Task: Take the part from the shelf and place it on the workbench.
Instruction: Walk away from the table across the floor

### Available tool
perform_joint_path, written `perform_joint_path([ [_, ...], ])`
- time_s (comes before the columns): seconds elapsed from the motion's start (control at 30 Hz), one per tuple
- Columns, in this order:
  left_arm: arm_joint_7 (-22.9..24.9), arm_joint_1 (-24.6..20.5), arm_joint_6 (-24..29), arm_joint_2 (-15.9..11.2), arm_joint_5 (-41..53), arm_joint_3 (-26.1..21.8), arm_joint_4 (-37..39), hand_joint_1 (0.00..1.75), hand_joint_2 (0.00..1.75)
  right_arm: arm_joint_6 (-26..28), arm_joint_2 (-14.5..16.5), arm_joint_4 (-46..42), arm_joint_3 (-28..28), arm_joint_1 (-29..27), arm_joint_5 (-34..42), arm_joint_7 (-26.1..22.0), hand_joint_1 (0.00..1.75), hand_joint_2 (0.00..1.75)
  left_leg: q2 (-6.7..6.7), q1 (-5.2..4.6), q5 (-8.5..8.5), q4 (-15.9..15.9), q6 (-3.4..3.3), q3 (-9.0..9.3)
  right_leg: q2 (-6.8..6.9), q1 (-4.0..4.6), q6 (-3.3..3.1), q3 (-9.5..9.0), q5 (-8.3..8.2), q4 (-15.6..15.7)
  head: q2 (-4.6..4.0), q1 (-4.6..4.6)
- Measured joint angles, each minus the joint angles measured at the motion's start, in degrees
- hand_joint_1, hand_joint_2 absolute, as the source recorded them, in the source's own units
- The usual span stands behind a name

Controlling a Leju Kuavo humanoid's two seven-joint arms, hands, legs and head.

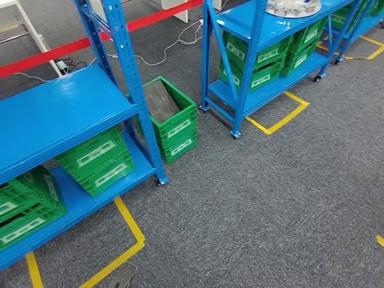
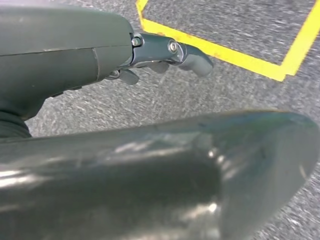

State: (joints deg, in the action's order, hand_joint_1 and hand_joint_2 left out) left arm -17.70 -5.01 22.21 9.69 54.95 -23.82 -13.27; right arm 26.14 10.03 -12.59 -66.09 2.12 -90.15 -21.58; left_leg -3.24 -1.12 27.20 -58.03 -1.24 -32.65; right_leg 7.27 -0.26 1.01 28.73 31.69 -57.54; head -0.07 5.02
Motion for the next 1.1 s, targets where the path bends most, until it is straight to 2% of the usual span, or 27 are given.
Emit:
perform_joint_path([
  [0.03, 0.0, 0.1, 0.0, 0.0, 0.0, 0.0, 0.0, 0.00, 0.00, 0.0, 0.0, 0.0, 0.0, 0.1, 0.0, 0.0, 0.00, 0.00, 0.71, 0.19, -0.16, 0.4, -0.21, 0.19, -0.61, -0.06, 0.34, -0.07, 0.35, -0.2, 0.00, -0.08],
  [0.1, 0.0, 0.1, 0.0, 0.0, 0.0, -0.1, 0.0, 0.00, 0.00, 0.1, 0.0, 0.0, 0.1, 0.3, 0.0, 0.0, 0.00, 0.00, 2.06, 0.67, -0.53, 1.1, -0.67, 0.60, -3.86, -0.25, 0.92, 1.59, 2.56, -3.9, 0.00, -0.36],
  [0.13, 0.0, 0.0, 0.0, 0.1, 0.1, -0.2, 0.0, 0.00, 0.00, 0.1, 0.0, 0.0, 0.2, 0.2, 0.0, 0.0, 0.00, 0.00, 2.73, 0.75, -0.56, 1.1, -0.84, 0.63, -5.69, -0.35, 1.11, 3.47, 4.33, -7.8, 0.00, -0.50],
  [0.17, 0.0, -0.1, 0.0, 0.1, 0.1, -0.2, 0.0, 0.00, 0.00, 0.1, 0.0, 0.0, 0.2, 0.1, 0.0, 0.0, 0.00, 0.00, 3.52, 0.81, -0.54, 1.1, -0.98, 0.62, -6.67, -0.41, 1.25, 5.75, 6.06, -12.1, 0.00, -0.52],
  [0.2, 0.0, -0.2, 0.0, 0.2, 0.1, -0.2, 0.0, 0.00, 0.00, 0.1, -0.1, 0.0, 0.3, -0.1, 0.0, 0.0, 0.00, 0.00, 4.33, 0.83, -0.50, 1.1, -1.05, 0.66, -7.02, -0.44, 1.36, 7.77, 7.03, -15.5, 0.00, -0.51],
  [0.23, 0.0, -0.1, 0.0, 0.2, 0.1, -0.2, 0.0, 0.00, 0.00, 0.1, -0.1, 0.0, 0.3, -0.2, 0.0, 0.0, 0.00, 0.00, 5.19, 0.86, -0.45, 1.1, -1.06, 0.75, -7.13, -0.45, 1.44, 8.99, 6.80, -17.1, 0.00, -0.51],
  [0.27, 0.0, 0.0, 0.0, 0.2, 0.1, -0.3, 0.0, 0.00, 0.00, 0.1, -0.1, 0.0, 0.3, -0.2, 0.0, 0.0, 0.00, 0.00, 6.08, 0.92, -0.39, 1.1, -0.99, 0.88, -7.24, -0.48, 1.50, 9.04, 5.26, -16.1, 0.00, -0.50],
  [0.3, 0.0, 0.1, 0.0, 0.2, 0.1, -0.3, 0.0, 0.00, 0.00, 0.1, -0.2, 0.0, 0.4, -0.2, 0.0, 0.0, 0.00, 0.00, 6.95, 1.01, -0.29, 1.0, -0.84, 1.07, -7.61, -0.56, 1.54, 7.94, 2.78, -12.9, 0.00, -0.50],
  [0.33, 0.0, 0.1, 0.0, 0.2, 0.1, -0.3, 0.0, 0.00, 0.00, 0.1, -0.2, 0.0, 0.4, -0.2, 0.0, 0.0, 0.00, 0.00, 7.77, 1.11, -0.15, 0.9, -0.61, 1.20, -8.80, -0.75, 1.58, 6.29, 0.32, -8.6, 0.00, -0.52],
  [0.37, 0.0, 0.0, 0.0, 0.3, 0.1, -0.4, 0.0, 0.00, 0.00, 0.0, -0.2, 0.0, 0.4, -0.2, 0.0, 0.0, 0.00, 0.00, 8.55, 1.12, 0.05, 0.7, -0.30, 1.21, -10.43, -0.98, 1.55, 4.63, -1.31, -4.6, 0.00, -0.56],
  [0.4, 0.0, -0.1, 0.0, 0.3, 0.1, -0.4, 0.0, 0.00, 0.00, 0.0, -0.2, 0.1, 0.5, -0.2, 0.0, 0.0, 0.00, 0.00, 9.25, 1.15, 0.15, 0.5, 0.05, 1.07, -11.76, -1.14, 1.36, 3.34, -2.13, -2.0, 0.00, -0.57],
  [0.43, 0.0, -0.1, 0.0, 0.3, 0.1, -0.4, 0.0, 0.00, 0.00, 0.0, -0.2, 0.1, 0.5, -0.2, 0.0, 0.1, 0.00, 0.00, 9.93, 1.19, 0.14, 0.4, 0.42, 0.83, -12.70, -1.20, 1.06, 2.70, -2.15, -0.8, 0.00, -0.60],
  [0.47, 0.0, 0.0, 0.0, 0.2, 0.0, -0.4, 0.0, 0.00, 0.00, 0.0, -0.2, 0.1, 0.5, -0.2, 0.0, 0.1, 0.00, 0.00, 10.63, 1.24, 0.04, 0.4, 0.80, 0.58, -12.64, -1.12, 0.64, 2.40, -1.94, -0.5, 0.00, -0.58],
  [0.5, 0.0, 0.1, 0.0, 0.2, 0.0, -0.4, 0.0, 0.00, 0.00, 0.0, -0.2, 0.1, 0.5, -0.2, 0.0, 0.2, 0.00, 0.00, 11.33, 1.35, -0.09, 0.5, 1.14, 0.41, -11.92, -1.11, 0.20, 2.22, -2.01, -0.5, 0.00, -0.58],
  [0.53, 0.0, 0.2, 0.0, 0.1, 0.0, -0.5, 0.0, 0.00, 0.00, 0.0, -0.2, 0.1, 0.5, -0.2, 0.0, 0.2, 0.00, 0.00, 11.19, 1.36, 0.04, 0.3, 1.43, 0.24, -11.19, -1.14, -0.18, 2.06, -2.10, -0.3, 0.00, -0.56],
  [0.6, 0.0, 0.1, 0.0, 0.0, -0.1, -0.6, 0.0, 0.00, 0.00, 0.0, -0.1, 0.1, 0.6, -0.2, 0.0, 0.2, 0.00, 0.00, 8.40, 1.23, 1.97, -2.9, 1.96, -1.33, -9.42, -1.27, -0.85, 1.61, -2.16, 0.2, 0.00, -0.21],
  [0.63, 0.0, 0.0, 0.0, 0.0, -0.1, -0.6, 0.0, 0.00, 0.00, 0.0, -0.1, 0.1, 0.7, -0.3, 0.0, 0.2, 0.00, 0.00, 6.32, 1.22, 3.68, -6.3, 2.17, -2.96, -8.46, -1.16, -1.11, 1.43, -2.06, 0.3, 0.00, -0.02],
  [0.67, 0.0, -0.1, 0.0, 0.0, -0.2, -0.6, 0.0, 0.00, 0.00, 0.0, -0.1, 0.1, 0.7, -0.3, 0.0, 0.2, 0.00, 0.00, 4.85, 1.28, 5.46, -10.4, 2.37, -4.98, -7.49, -1.04, -1.32, 1.31, -1.90, 0.4, 0.00, 0.11],
  [0.7, 0.0, -0.1, 0.0, 0.0, -0.2, -0.7, 0.0, 0.00, 0.00, 0.0, -0.1, 0.1, 0.8, -0.3, 0.0, 0.2, 0.00, 0.00, 4.13, 1.38, 6.64, -13.9, 2.50, -6.76, -6.54, -0.92, -1.44, 1.19, -1.74, 0.4, 0.00, 0.10],
  [0.73, 0.0, 0.0, 0.0, 0.0, -0.2, -0.7, 0.0, 0.00, 0.00, 0.0, -0.1, 0.1, 0.8, -0.3, 0.0, 0.2, 0.00, 0.00, 3.81, 1.45, 6.88, -15.9, 2.57, -7.79, -5.66, -0.85, -1.50, 1.04, -1.55, 0.4, 0.00, 0.11],
  [0.77, 0.0, 0.1, 0.0, 0.0, -0.3, -0.7, 0.0, 0.00, 0.00, 0.0, -0.1, 0.1, 0.9, -0.3, 0.0, 0.2, 0.00, 0.00, 3.63, 1.48, 5.91, -15.6, 2.55, -7.69, -4.83, -0.82, -1.48, 0.82, -1.36, 0.4, 0.00, 0.11],
  [0.8, 0.0, 0.2, 0.0, 0.0, -0.3, -0.7, 0.0, 0.00, 0.00, 0.0, -0.1, 0.1, 0.9, -0.3, 0.0, 0.3, 0.00, 0.00, 3.33, 1.46, 4.05, -13.1, 2.43, -6.51, -4.08, -0.80, -1.42, 0.52, -1.15, 0.4, 0.00, 0.13],
  [0.87, 0.0, 0.2, 0.0, 0.0, -0.4, -0.7, 0.0, 0.00, 0.00, 0.0, -0.1, 0.1, 1.1, -0.2, 0.0, 0.2, 0.00, 0.00, 1.20, 1.04, 0.25, -5.0, 1.84, -2.47, -2.69, -0.67, -1.05, -0.02, -0.60, 0.3, 0.00, 0.13],
  [0.93, 0.0, 0.0, 0.0, 0.0, -0.4, -0.7, 0.0, 0.00, 0.00, 0.0, -0.1, 0.1, 1.2, -0.2, 0.0, 0.3, 0.00, 0.00, -0.55, 0.53, -0.75, -0.4, 1.21, -0.19, -1.46, -0.44, -0.37, -0.24, 0.03, 0.3, 0.00, 0.08],
  [0.97, 0.0, -0.1, 0.0, 0.0, -0.4, -0.7, 0.0, 0.00, 0.00, 0.0, -0.1, 0.1, 1.3, -0.1, 0.0, 0.3, 0.00, 0.00, -0.52, 0.34, -0.37, 0.0, 0.99, -0.04, -0.88, -0.35, -0.04, -0.34, 0.26, 0.4, 0.00, 0.07],
  [1.03, 0.0, 0.1, -0.1, -0.1, -0.4, -0.8, 0.0, 0.00, 0.00, 0.1, -0.1, 0.1, 1.3, 0.3, 0.0, 0.3, 0.00, 0.00, 0.78, 0.54, -0.39, 0.3, 0.50, 0.08, -0.21, -0.40, 0.53, -1.22, 0.61, 0.7, 0.00, 0.07],
  [1.1, 0.0, 0.1, -0.1, -0.2, -0.4, -0.8, 0.0, 0.00, 0.00, 0.1, -0.1, 0.1, 1.4, 0.6, 0.0, 0.2, 0.00, 0.00, 1.99, 0.95, -0.62, 0.8, -0.07, 0.44, -2.50, -0.51, 1.03, -0.87, 2.03, -1.2, 0.00, -0.21],
])
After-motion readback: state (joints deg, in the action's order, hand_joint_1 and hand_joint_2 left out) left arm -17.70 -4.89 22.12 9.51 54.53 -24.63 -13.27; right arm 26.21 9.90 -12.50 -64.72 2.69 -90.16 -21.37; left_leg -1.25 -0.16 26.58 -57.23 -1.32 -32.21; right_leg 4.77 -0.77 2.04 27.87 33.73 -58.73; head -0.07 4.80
